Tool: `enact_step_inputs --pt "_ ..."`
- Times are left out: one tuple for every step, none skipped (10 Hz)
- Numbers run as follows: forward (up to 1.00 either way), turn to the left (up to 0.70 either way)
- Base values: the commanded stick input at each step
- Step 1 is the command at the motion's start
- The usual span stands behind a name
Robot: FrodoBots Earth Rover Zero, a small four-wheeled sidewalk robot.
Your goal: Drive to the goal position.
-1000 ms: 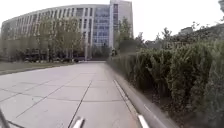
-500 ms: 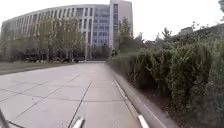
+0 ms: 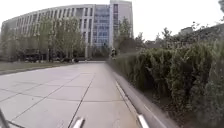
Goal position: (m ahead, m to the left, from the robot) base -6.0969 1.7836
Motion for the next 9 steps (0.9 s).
enact_step_inputs --pt "0.02 0.00" --pt "0.02 0.00" --pt "0.04 0.00" --pt "0.04 0.00" --pt "0.04 0.00" --pt "0.04 0.00" --pt "0.01 0.00" --pt "0.04 0.00" --pt "0.04 0.00"
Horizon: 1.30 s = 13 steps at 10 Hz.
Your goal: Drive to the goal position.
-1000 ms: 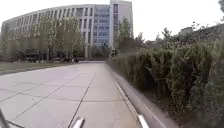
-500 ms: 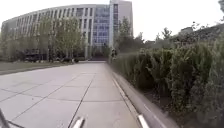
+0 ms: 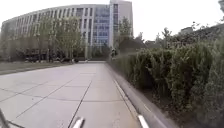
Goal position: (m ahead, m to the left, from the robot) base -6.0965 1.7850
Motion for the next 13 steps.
enact_step_inputs --pt "0.04 0.00" --pt "0.04 0.00" --pt "0.04 0.00" --pt "0.04 0.00" --pt "0.04 0.00" --pt "0.04 0.00" --pt "0.04 0.00" --pt "0.04 0.00" --pt "0.00 0.00" --pt "0.03 0.00" --pt "0.04 0.00" --pt "0.02 0.00" --pt "0.01 0.00"
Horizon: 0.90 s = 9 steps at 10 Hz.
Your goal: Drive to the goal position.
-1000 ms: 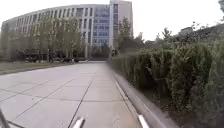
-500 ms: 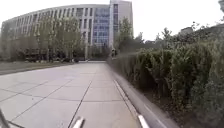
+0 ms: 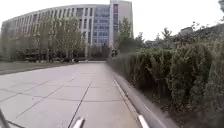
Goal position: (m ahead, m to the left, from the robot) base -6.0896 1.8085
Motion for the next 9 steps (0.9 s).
enact_step_inputs --pt "0.04 0.00" --pt "0.04 0.00" --pt "0.04 0.00" --pt "0.04 0.00" --pt "0.01 0.00" --pt "0.03 0.00" --pt "0.04 0.00" --pt "0.04 0.00" --pt "0.04 0.00"
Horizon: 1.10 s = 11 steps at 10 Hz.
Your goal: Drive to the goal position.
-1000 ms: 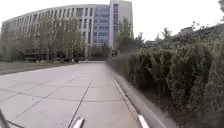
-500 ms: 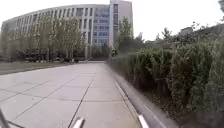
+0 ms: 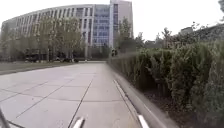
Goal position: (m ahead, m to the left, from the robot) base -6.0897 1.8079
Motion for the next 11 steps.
enact_step_inputs --pt "0.04 0.00" --pt "0.03 0.00" --pt "0.01 0.00" --pt "0.03 0.00" --pt "0.04 0.00" --pt "0.04 0.00" --pt "0.04 0.00" --pt "0.04 0.00" --pt "0.01 0.00" --pt "0.03 0.00" --pt "0.04 0.00"
